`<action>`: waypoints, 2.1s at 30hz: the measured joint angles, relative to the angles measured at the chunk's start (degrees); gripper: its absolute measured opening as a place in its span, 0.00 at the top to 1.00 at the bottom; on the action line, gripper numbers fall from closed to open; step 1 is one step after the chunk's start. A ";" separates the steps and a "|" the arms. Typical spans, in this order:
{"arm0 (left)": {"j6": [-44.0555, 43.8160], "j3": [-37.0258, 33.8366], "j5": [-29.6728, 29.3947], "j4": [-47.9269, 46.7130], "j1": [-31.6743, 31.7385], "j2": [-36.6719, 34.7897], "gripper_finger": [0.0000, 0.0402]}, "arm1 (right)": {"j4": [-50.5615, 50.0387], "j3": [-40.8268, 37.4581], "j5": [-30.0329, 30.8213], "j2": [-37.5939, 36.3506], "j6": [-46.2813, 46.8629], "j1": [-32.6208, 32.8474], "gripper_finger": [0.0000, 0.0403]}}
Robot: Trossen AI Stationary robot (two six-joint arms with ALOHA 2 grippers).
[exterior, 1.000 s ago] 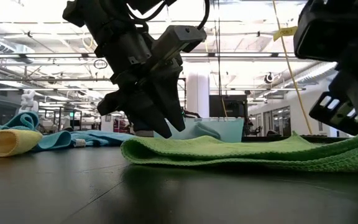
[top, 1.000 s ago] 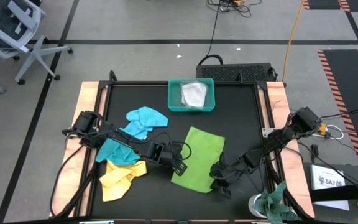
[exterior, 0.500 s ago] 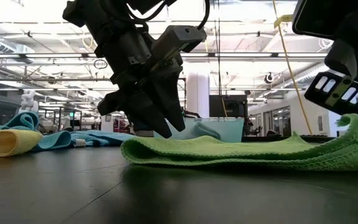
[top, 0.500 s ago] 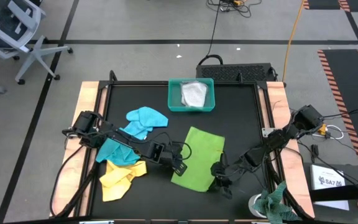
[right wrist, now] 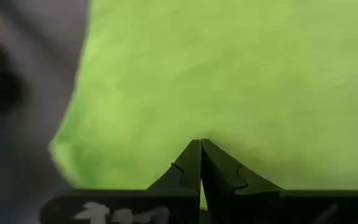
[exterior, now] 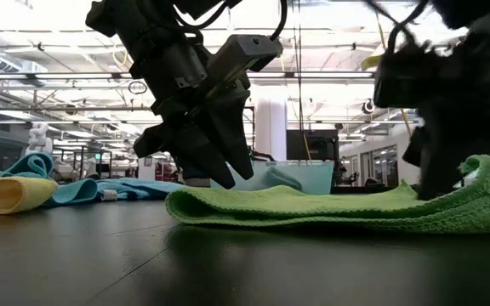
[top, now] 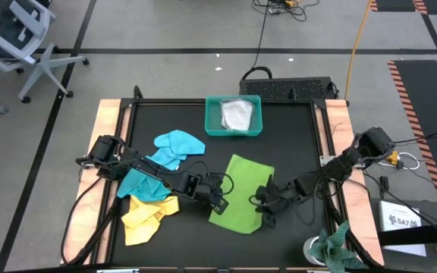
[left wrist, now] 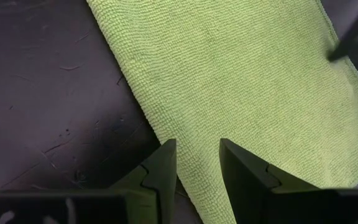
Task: Fold microfiber towels
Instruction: Fold the green microfiber towel
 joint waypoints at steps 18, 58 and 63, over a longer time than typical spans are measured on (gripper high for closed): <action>-0.34 0.02 -0.03 2.36 -0.10 0.00 0.70 | -3.81 0.00 3.87 -0.02 1.58 -4.35 1.00; -0.10 0.02 -5.95 3.08 -0.11 0.00 0.70 | 12.93 0.04 -1.87 -0.50 -7.55 -1.79 1.00; -0.16 0.02 -5.93 3.10 -0.11 0.00 0.70 | 12.38 0.04 2.34 -0.48 -6.71 -0.36 1.00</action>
